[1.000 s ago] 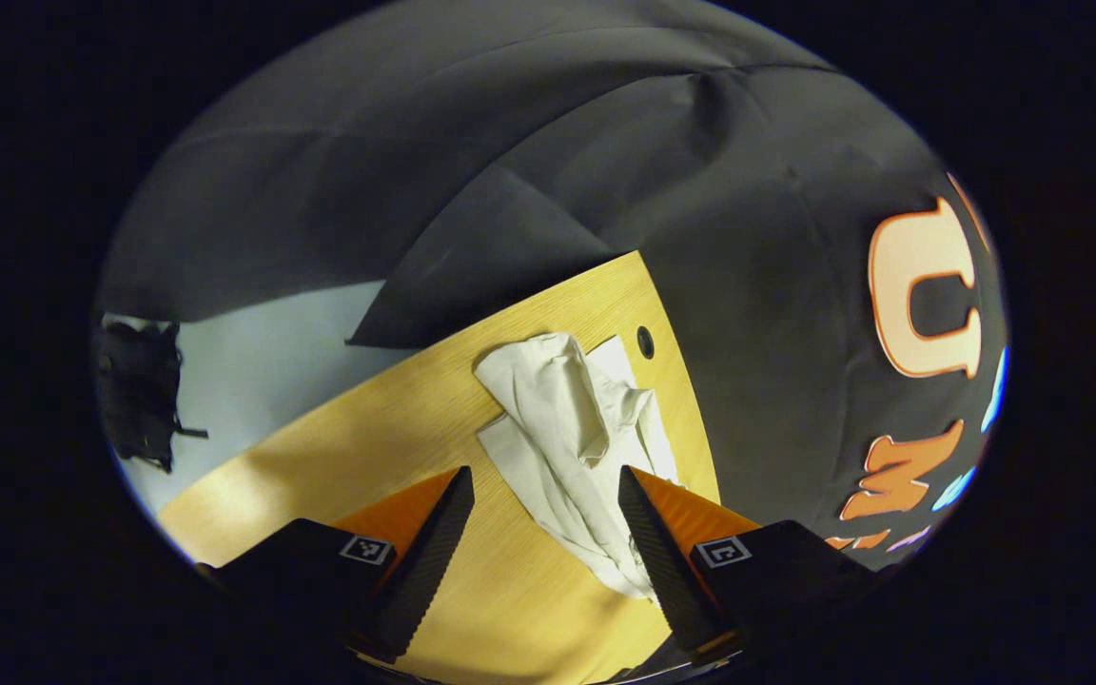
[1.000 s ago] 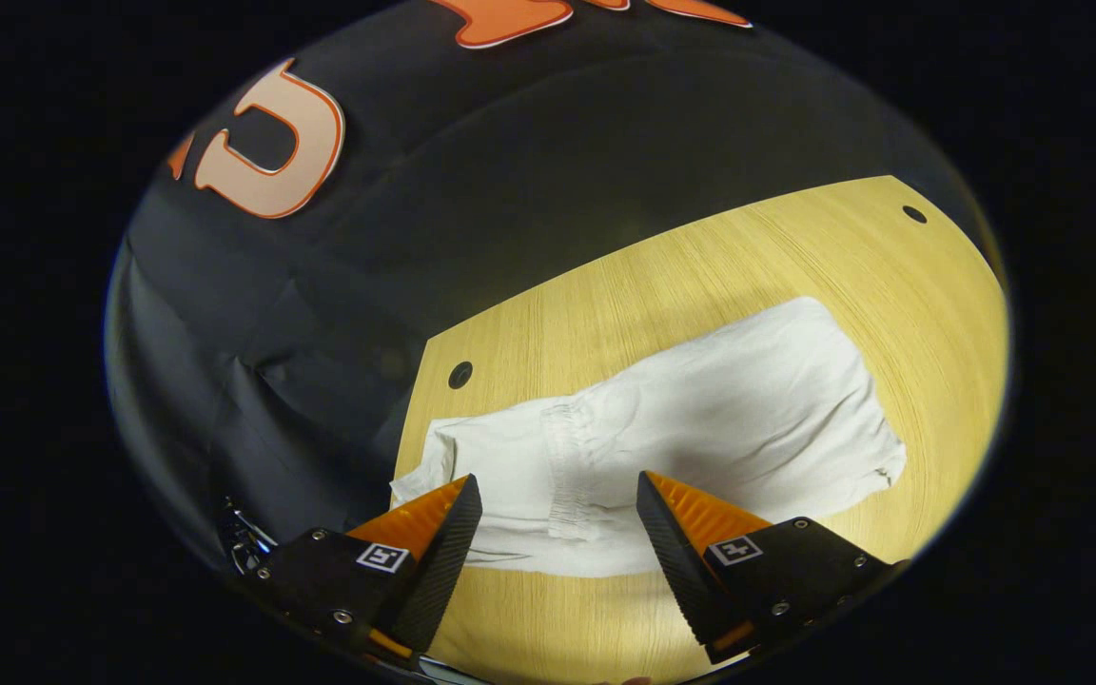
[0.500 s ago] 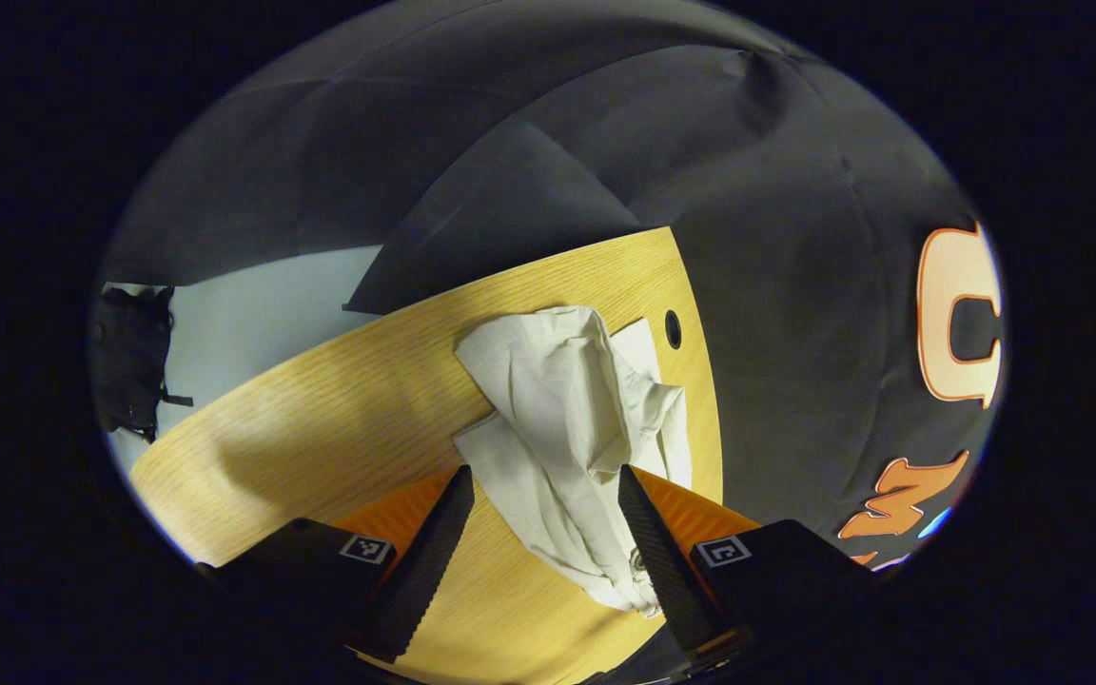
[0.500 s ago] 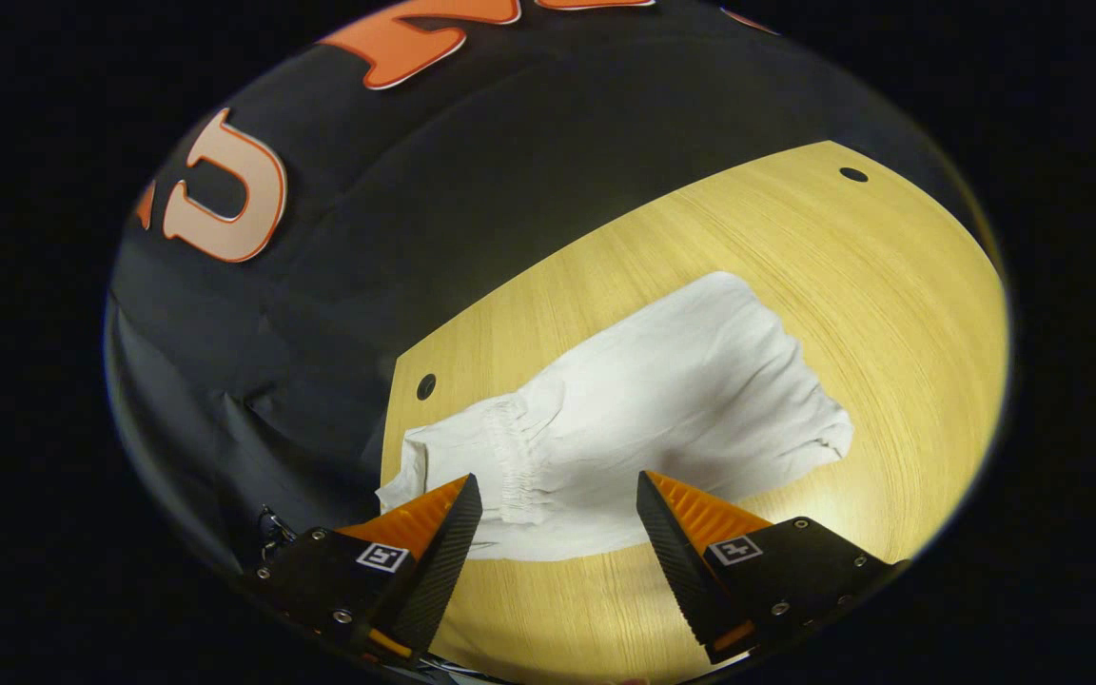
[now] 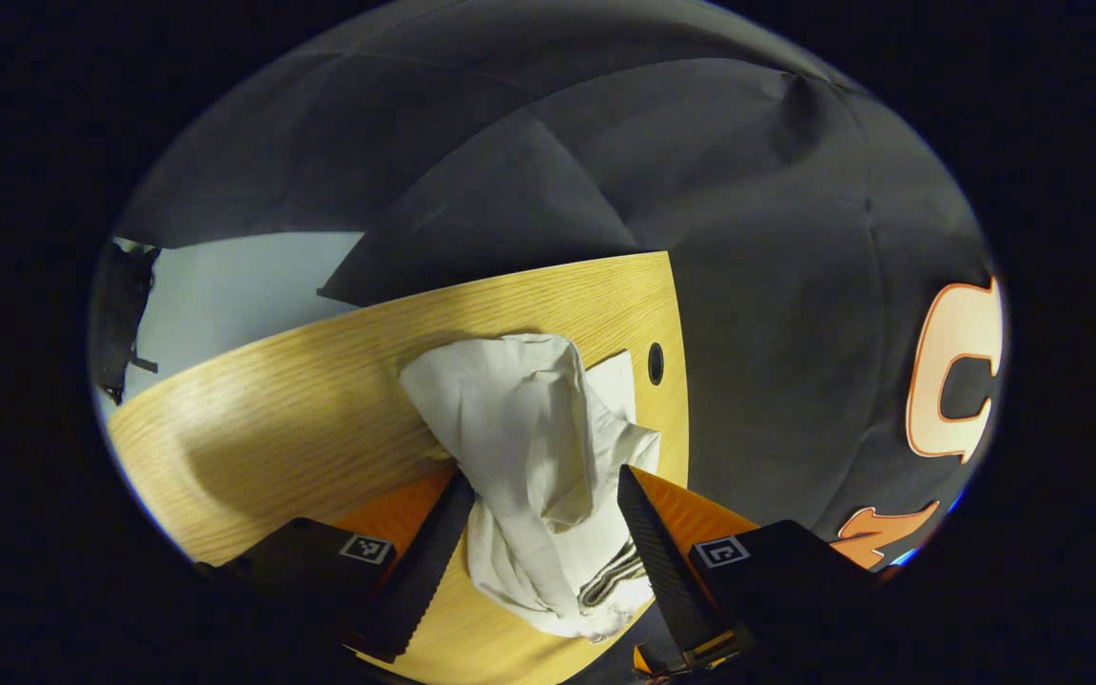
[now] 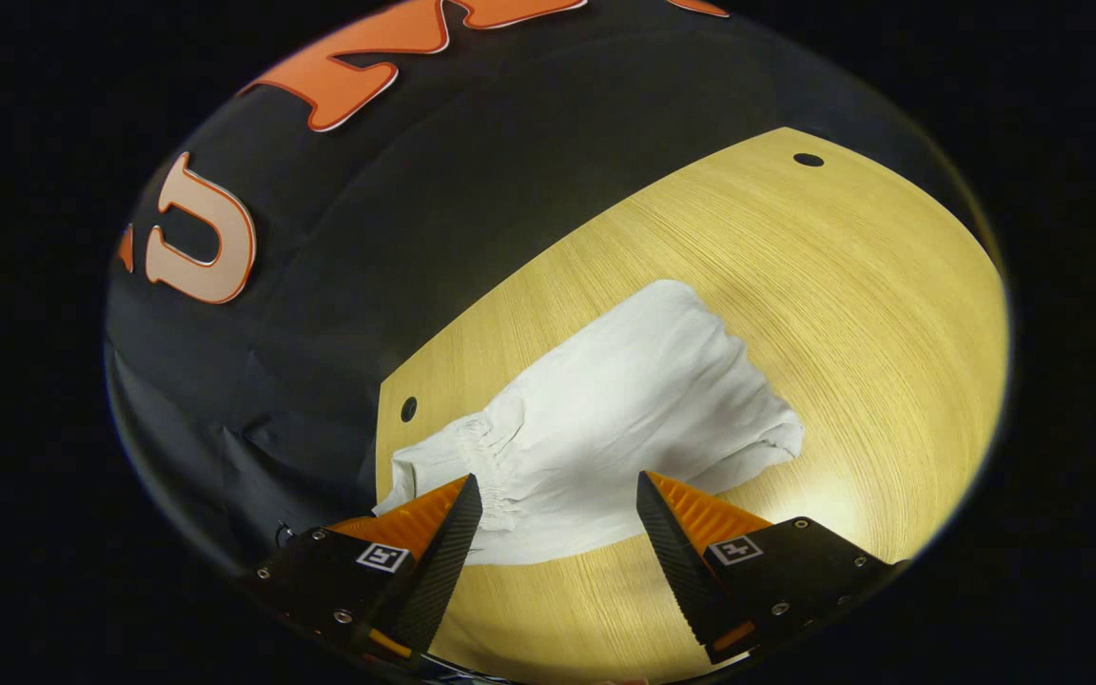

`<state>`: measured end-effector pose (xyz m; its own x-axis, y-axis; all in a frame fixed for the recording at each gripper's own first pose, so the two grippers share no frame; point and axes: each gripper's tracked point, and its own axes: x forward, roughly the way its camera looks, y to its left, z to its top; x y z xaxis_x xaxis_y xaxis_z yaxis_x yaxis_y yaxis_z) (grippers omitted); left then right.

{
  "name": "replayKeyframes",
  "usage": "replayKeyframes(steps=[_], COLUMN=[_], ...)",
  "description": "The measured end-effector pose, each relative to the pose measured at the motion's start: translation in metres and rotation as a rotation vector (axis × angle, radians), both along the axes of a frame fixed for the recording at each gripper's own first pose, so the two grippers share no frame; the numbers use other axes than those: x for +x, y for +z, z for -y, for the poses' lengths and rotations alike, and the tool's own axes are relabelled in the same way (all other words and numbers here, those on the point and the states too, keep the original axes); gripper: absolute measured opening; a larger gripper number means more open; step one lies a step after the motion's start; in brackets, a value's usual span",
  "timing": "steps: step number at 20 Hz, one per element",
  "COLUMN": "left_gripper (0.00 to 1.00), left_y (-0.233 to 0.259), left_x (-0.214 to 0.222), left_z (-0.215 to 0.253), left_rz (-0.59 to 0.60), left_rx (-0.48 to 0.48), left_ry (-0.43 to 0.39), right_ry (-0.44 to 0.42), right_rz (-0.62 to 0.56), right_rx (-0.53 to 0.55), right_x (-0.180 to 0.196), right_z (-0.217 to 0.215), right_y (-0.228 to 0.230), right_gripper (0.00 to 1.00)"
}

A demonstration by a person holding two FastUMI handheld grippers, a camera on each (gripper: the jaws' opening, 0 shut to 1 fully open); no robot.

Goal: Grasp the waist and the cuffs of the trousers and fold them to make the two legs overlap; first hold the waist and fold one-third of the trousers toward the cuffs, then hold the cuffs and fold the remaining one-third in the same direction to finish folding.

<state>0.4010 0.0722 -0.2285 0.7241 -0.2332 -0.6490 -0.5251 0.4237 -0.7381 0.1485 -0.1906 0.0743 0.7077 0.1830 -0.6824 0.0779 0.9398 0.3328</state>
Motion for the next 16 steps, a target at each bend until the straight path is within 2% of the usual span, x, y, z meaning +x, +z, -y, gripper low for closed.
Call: replayKeyframes(steps=[3, 4, 7, 8, 10, 16], left_gripper=[0.94, 0.72, 0.19, 0.11, 0.04, 0.04], left_y=[-0.012, -0.018, -0.033, -0.035, -0.020, 0.062], left_x=[0.011, 0.012, 0.026, 0.029, 0.018, 0.021], left_z=[0.004, 0.004, 0.006, 0.010, 0.006, 0.036], left_rz=[-0.014, -0.031, -0.053, -0.049, -0.030, 0.166], left_rx=[0.023, 0.032, 0.027, 0.029, 0.045, 0.189], left_ry=[-0.034, -0.041, -0.024, -0.018, -0.033, -0.145], right_ry=[-0.008, -0.009, -0.011, -0.011, -0.010, 0.007], right_rz=[-0.005, -0.008, -0.018, -0.020, -0.021, -0.021], right_rx=[0.013, 0.013, 0.017, 0.019, 0.020, 0.026], right_x=[0.001, 0.001, -0.001, -0.001, -0.002, -0.005], right_z=[0.002, 0.003, 0.007, 0.006, 0.007, 0.021], right_y=[0.000, -0.001, -0.002, -0.002, -0.004, -0.002], right_gripper=[0.98, 0.98, 0.99, 0.99, 0.99, 0.99])
